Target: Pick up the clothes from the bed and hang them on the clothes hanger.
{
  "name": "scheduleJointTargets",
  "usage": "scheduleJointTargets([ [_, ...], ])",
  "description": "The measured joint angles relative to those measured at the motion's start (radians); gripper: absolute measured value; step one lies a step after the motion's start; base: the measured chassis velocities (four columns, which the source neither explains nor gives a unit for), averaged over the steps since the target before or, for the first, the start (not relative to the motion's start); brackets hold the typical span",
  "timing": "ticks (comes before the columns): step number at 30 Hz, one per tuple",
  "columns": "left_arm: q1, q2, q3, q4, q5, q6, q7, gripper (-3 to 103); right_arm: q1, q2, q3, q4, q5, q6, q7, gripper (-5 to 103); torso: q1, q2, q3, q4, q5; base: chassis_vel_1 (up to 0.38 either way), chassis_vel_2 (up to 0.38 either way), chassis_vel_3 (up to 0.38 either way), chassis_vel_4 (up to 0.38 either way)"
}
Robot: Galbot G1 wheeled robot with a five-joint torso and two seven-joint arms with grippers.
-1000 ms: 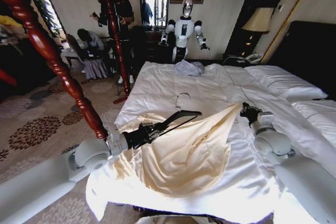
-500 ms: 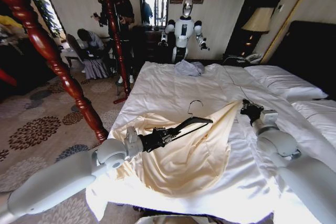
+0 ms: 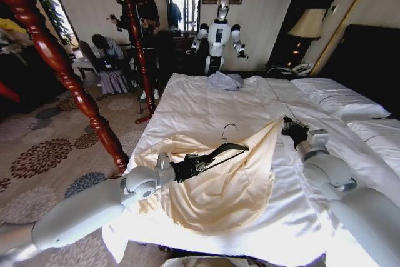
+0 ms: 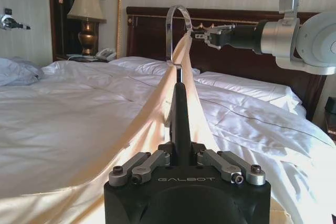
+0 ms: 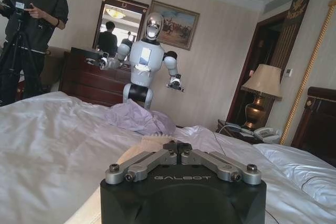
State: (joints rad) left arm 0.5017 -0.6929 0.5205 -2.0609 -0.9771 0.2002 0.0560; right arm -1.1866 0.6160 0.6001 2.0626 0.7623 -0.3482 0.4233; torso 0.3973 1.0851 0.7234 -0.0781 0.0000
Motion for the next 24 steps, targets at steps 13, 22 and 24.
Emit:
scheduleJointTargets([
  [13,-0.001,-0.046,0.034,0.042,0.016,0.006,-0.001,16,-0.007,-0.021,0.026,0.048,0.065,-0.017,0.02,0,0.0,0.0,0.0,0.0004,0.0,0.0,0.0,0.0,0.0],
  [22,-0.027,-0.141,0.071,0.114,0.044,0.005,-0.002,16,-0.015,-0.035,0.045,0.098,0.14,-0.036,0.041,0,0.0,0.0,0.0,0.0001,0.0001,0.0,0.0,0.0,0.0],
  [24,-0.03,-0.155,0.072,0.127,0.048,0.004,-0.005,16,-0.017,-0.036,0.047,0.111,0.167,-0.043,0.048,0,0.0,0.0,0.0,0.0002,0.0001,0.0,0.0,0.0,0.0],
])
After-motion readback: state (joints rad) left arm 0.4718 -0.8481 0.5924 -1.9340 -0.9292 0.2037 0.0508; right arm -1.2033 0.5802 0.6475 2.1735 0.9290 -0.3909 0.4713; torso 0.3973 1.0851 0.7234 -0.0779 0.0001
